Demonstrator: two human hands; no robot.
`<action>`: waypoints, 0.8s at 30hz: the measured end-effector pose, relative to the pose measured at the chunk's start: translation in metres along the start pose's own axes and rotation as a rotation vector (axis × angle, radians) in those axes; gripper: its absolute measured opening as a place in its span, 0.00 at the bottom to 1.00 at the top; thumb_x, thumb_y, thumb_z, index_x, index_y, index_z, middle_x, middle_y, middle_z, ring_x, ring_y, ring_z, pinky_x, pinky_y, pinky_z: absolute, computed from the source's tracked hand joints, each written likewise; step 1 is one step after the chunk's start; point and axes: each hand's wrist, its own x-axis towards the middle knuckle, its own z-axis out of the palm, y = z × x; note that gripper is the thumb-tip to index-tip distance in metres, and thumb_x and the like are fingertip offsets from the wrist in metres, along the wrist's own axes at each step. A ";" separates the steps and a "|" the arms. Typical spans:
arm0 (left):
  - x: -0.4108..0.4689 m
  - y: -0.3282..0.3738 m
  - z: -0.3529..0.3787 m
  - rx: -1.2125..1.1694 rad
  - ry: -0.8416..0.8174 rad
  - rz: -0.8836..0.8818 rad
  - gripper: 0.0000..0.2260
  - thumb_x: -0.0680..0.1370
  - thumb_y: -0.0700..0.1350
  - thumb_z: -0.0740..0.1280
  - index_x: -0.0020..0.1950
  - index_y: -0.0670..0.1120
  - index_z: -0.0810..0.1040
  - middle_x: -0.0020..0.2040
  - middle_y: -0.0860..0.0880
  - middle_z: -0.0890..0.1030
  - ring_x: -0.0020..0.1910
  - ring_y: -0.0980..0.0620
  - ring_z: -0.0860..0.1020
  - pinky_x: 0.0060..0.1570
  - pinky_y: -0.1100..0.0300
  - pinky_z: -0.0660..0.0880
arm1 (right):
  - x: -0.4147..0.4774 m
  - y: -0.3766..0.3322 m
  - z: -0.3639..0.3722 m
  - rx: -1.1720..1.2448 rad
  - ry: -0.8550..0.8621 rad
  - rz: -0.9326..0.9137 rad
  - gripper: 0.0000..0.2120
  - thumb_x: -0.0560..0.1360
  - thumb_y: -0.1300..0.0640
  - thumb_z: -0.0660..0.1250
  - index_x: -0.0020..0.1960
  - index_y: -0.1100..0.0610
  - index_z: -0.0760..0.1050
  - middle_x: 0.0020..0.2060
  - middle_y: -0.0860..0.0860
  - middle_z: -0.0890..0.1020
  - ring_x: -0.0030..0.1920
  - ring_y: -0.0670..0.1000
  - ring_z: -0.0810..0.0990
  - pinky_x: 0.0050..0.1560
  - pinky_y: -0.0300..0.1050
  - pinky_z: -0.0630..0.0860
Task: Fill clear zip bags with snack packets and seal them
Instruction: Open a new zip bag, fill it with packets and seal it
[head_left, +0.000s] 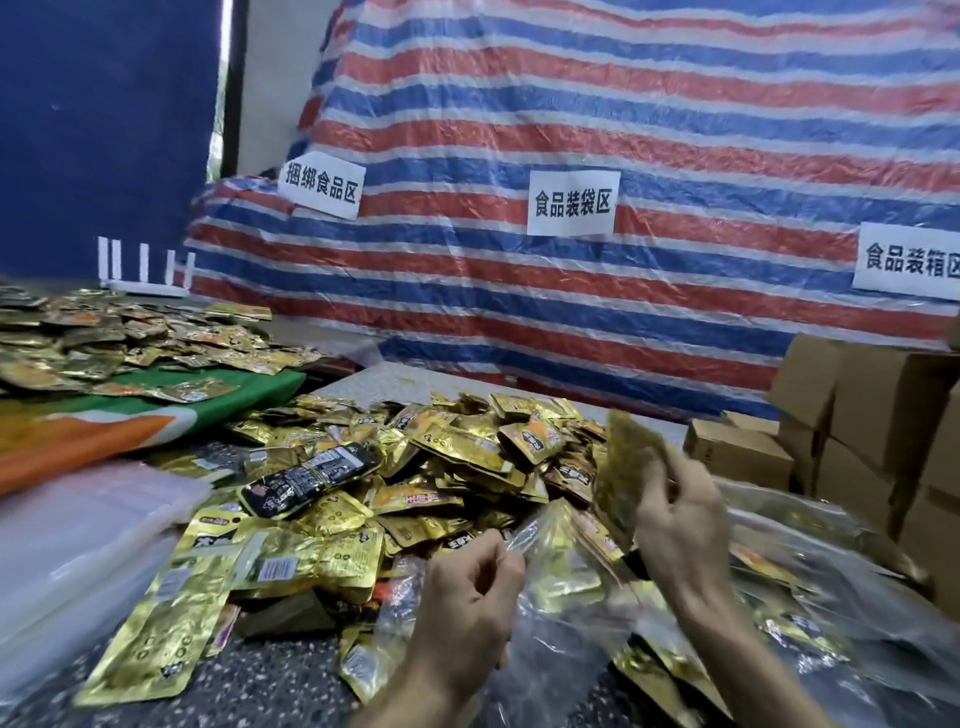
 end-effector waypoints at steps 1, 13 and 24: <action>0.000 0.000 0.001 0.000 0.004 0.000 0.16 0.78 0.47 0.63 0.32 0.41 0.70 0.25 0.49 0.70 0.21 0.52 0.68 0.22 0.56 0.66 | -0.001 -0.007 -0.009 0.086 0.048 0.023 0.09 0.83 0.50 0.57 0.51 0.47 0.76 0.45 0.50 0.80 0.44 0.49 0.79 0.38 0.42 0.76; -0.001 0.003 0.004 0.014 0.091 -0.014 0.19 0.72 0.57 0.65 0.31 0.43 0.70 0.24 0.48 0.71 0.22 0.50 0.68 0.22 0.54 0.66 | -0.058 -0.032 -0.036 0.358 -0.054 0.153 0.10 0.78 0.47 0.62 0.44 0.50 0.80 0.38 0.44 0.86 0.37 0.43 0.84 0.33 0.33 0.78; 0.000 0.009 0.006 0.033 0.141 0.121 0.17 0.77 0.52 0.61 0.33 0.44 0.71 0.26 0.53 0.72 0.24 0.59 0.67 0.24 0.68 0.64 | -0.058 -0.025 -0.038 0.157 -0.629 0.139 0.16 0.69 0.36 0.69 0.54 0.39 0.80 0.50 0.39 0.84 0.52 0.40 0.82 0.50 0.44 0.83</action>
